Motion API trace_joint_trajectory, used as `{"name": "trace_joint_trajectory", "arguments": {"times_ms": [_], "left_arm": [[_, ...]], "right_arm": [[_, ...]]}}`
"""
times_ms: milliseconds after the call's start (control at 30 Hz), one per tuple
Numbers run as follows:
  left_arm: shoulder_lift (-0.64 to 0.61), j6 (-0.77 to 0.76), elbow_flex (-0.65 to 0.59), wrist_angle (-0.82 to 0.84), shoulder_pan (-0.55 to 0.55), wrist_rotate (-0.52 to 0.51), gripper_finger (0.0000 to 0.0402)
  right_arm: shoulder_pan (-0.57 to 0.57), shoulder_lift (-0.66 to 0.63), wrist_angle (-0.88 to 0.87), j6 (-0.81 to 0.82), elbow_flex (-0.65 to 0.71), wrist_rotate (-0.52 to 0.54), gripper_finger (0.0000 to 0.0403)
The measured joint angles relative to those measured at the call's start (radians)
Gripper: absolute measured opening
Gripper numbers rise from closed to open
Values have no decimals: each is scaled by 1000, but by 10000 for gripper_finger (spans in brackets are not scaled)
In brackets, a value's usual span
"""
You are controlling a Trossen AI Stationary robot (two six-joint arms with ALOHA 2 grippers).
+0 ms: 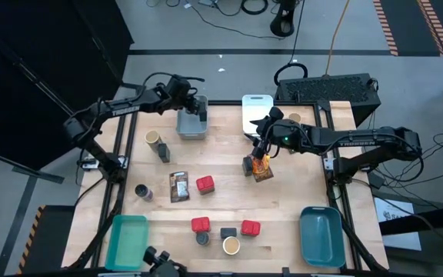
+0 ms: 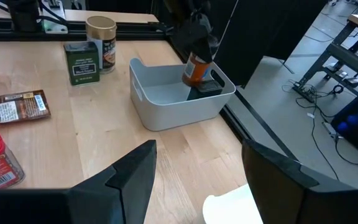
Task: Sort spices by type
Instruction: Put the black spice bottle into the gray bin
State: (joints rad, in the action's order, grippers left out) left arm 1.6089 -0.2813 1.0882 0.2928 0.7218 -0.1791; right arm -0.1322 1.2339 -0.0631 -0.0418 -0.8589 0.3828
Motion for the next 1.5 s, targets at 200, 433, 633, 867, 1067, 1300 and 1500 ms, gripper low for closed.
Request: {"name": "trace_joint_trajectory", "arguments": {"times_ms": [200,433,633,867,1067,1300,1500], "left_arm": [[10,-1,0,-27,5,0,212],[9,-2,0,-39,10,23,212],[9,-1,-4,-61,7,23,212],[9,3,-82,-161,7,23,212],[9,47,-88,-173,3,21,212],[9,77,-88,-231,2,29,212],[8,77,-134,-282,2,43,212]], "right_arm": [[0,0,0,0,0,-25,222],[0,0,0,-6,0,-26,222],[0,-3,0,-15,0,-24,222],[0,-17,-3,-24,0,-24,222],[0,-43,-1,-27,0,-97,222],[3,-97,-53,-15,0,-105,222],[13,-169,-98,8,15,-104,222]]}}
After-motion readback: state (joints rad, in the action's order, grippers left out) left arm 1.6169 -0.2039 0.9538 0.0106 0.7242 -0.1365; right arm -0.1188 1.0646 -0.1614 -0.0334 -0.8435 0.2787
